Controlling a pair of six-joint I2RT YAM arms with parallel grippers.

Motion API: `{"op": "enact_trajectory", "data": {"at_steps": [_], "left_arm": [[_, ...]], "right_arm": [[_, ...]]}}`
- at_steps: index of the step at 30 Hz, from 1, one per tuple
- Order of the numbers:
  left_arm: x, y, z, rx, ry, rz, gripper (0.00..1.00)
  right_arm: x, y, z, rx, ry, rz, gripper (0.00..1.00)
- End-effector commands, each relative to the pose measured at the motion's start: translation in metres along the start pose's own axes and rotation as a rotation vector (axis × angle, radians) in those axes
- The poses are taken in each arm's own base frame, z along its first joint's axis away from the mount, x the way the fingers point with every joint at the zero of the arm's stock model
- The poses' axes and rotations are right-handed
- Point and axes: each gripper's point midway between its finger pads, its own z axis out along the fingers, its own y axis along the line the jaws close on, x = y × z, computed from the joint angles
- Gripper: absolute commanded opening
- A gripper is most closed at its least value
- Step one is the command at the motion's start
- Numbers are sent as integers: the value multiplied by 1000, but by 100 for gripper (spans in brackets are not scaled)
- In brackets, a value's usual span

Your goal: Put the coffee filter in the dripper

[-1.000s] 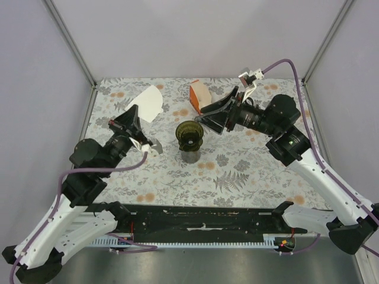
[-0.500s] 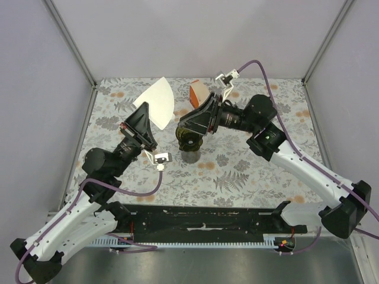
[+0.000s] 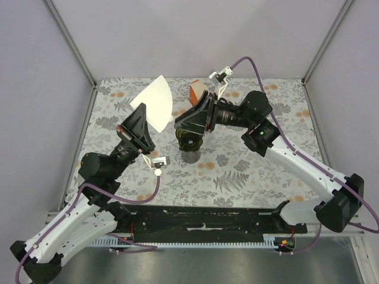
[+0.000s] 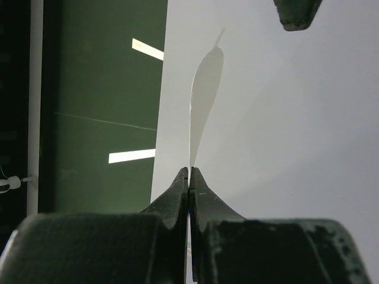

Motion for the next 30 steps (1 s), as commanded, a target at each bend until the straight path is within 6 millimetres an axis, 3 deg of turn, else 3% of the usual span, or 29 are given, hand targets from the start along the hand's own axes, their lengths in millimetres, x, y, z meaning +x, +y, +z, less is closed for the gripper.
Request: {"op": "enact_trajectory", "data": {"at_steps": [1, 10, 16, 18, 22, 26, 27, 28, 30], "left_arm": [[-3, 14, -2, -50, -15, 53, 2], [-8, 8, -3, -32, -39, 73, 2], [-13, 6, -4, -31, -62, 83, 2], [-14, 4, -4, -27, -64, 84, 2], [-16, -1, -6, -6, -74, 82, 2], [-14, -14, -7, 66, -64, 75, 2], [-13, -21, -8, 112, -61, 65, 7], [-10, -26, -9, 151, -49, 50, 27], [-6, -32, -13, 219, -30, -14, 52]], "right_arm": [[-22, 36, 2, -131, -24, -80, 51], [-31, 40, 13, -165, -31, -80, 41], [-31, 26, 22, -127, -20, -51, 39], [-31, 27, 23, -141, -24, -48, 32], [-34, 27, 24, -143, -30, -59, 3], [-32, 18, 22, -90, -18, -84, 0], [-31, 12, 21, -58, -17, -97, 0], [-31, 6, 17, -12, -14, -101, 0], [-32, -9, 9, 83, -12, -150, 0]]}}
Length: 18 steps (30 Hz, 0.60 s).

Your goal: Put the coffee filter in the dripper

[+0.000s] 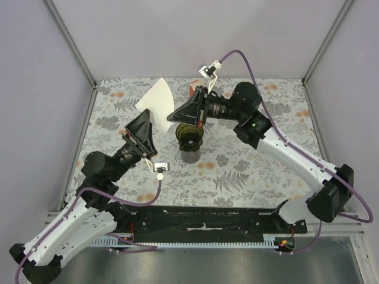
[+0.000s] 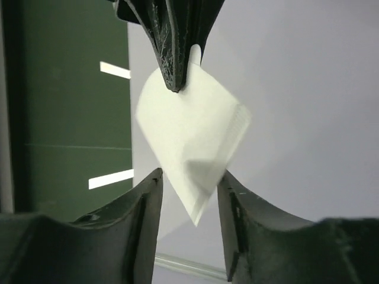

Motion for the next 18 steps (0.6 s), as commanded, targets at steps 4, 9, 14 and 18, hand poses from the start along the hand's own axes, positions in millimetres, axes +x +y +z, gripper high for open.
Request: {"op": "enact_trajectory", "data": {"at_steps": [4, 9, 14, 18], "left_arm": [[9, -40, -16, 362, 54, -265, 71], [12, -56, -15, 623, 218, -727, 73], [-30, -57, -8, 853, 288, -1226, 72], [-58, -53, -1, 928, 326, -1511, 90]], "right_arm": [[-19, -29, -40, 348, -19, -211, 0], [-15, -46, -63, 505, 11, -258, 0], [-9, -48, -64, 510, 29, -222, 0], [-5, -40, -54, 447, 40, -163, 0]]}}
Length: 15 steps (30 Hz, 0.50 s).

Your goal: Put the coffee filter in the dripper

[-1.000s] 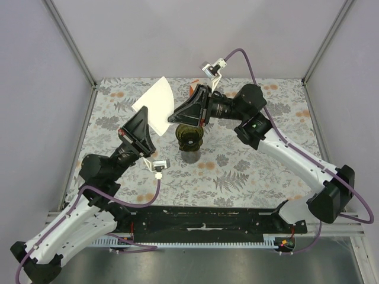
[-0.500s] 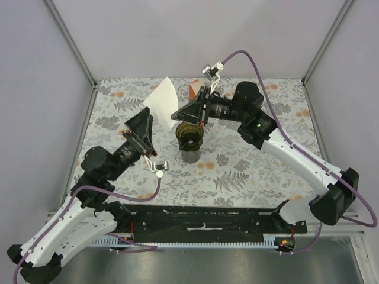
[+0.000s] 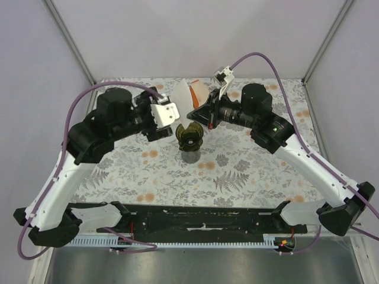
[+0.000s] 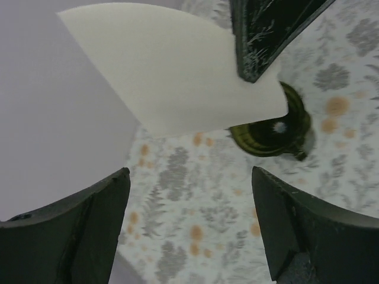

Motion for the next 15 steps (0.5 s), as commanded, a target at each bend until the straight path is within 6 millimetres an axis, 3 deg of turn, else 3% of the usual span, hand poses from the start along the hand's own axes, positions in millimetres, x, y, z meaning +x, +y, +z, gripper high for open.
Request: {"op": "enact_trajectory", "data": {"at_steps": [1, 6, 15], "left_arm": [[-3, -65, -5, 251, 66, -492, 90], [-16, -64, 1, 258, 15, -535, 91], [-33, -62, 14, 281, -33, -525, 93]], "right_arm": [[-12, 17, 0, -65, -7, 25, 0], [-11, 36, -1, -163, -1, 80, 0], [-16, 47, -1, -198, -36, 123, 0]]}}
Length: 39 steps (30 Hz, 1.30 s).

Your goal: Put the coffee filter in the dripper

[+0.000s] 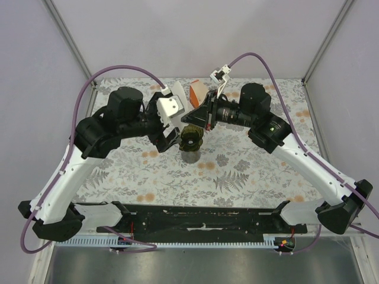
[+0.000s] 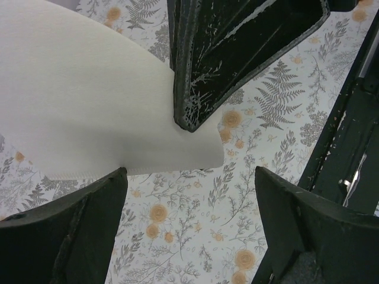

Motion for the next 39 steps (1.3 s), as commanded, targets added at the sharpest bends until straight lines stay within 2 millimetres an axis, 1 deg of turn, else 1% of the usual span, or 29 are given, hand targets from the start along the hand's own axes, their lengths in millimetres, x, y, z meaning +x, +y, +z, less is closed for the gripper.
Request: {"op": "enact_trajectory", "data": {"at_steps": [1, 5, 7, 8, 10, 12, 13, 17, 18, 19, 21, 22, 23, 24, 26, 27, 29, 32, 35, 39], "left_arm": [[-28, -4, 0, 30, -83, -28, 93], [-31, 0, 3, 9, -88, -40, 94], [-33, 3, 3, -5, -90, -36, 90], [-34, 3, 3, -4, -92, -36, 87], [-36, 1, 2, 9, -99, -28, 69], [-36, -1, 2, 21, -102, -29, 40], [-37, -1, 1, 23, -107, -27, 32], [-36, -5, 2, 41, -104, -42, 10], [-36, -7, 1, 52, -106, -45, 4], [-37, -8, 1, 57, -107, -53, 2], [-36, -12, 2, 76, -108, -65, 2], [-37, -14, 1, 81, -113, -70, 2], [-37, -15, 1, 90, -112, -79, 2], [-37, -17, 0, 94, -116, -84, 2], [-38, -18, -2, 98, -119, -93, 2], [-38, -19, -2, 101, -119, -92, 2], [-37, -19, -2, 102, -118, -91, 2], [-37, -19, -4, 98, -120, -89, 2], [-36, -18, -5, 93, -118, -84, 2], [-35, -18, -5, 88, -115, -83, 2]], "right_arm": [[-15, 22, -2, -78, -55, -8, 0], [-13, 29, 1, -128, -48, 10, 0], [-10, 30, 1, -144, -32, 26, 0], [-13, 33, 2, -159, -46, 17, 0], [-11, 33, 2, -162, -41, 17, 0], [-11, 32, 2, -159, -40, 13, 0], [-11, 31, 2, -157, -40, 10, 0], [-11, 33, 3, -174, -38, 3, 0], [-9, 34, 4, -181, -35, -1, 0], [-10, 33, 3, -178, -37, -5, 0], [-11, 34, 3, -180, -44, -21, 0], [-12, 35, 2, -186, -48, -35, 3], [-12, 37, 1, -197, -48, -48, 9], [-12, 38, 1, -204, -49, -63, 19], [-13, 40, -3, -220, -54, -106, 34], [-14, 39, -5, -219, -57, -120, 39], [-14, 38, -11, -220, -65, -162, 45], [-14, 34, -21, -212, -77, -216, 45], [-11, 30, -29, -204, -80, -261, 42], [-6, 36, -37, -241, -71, -321, 43]]}}
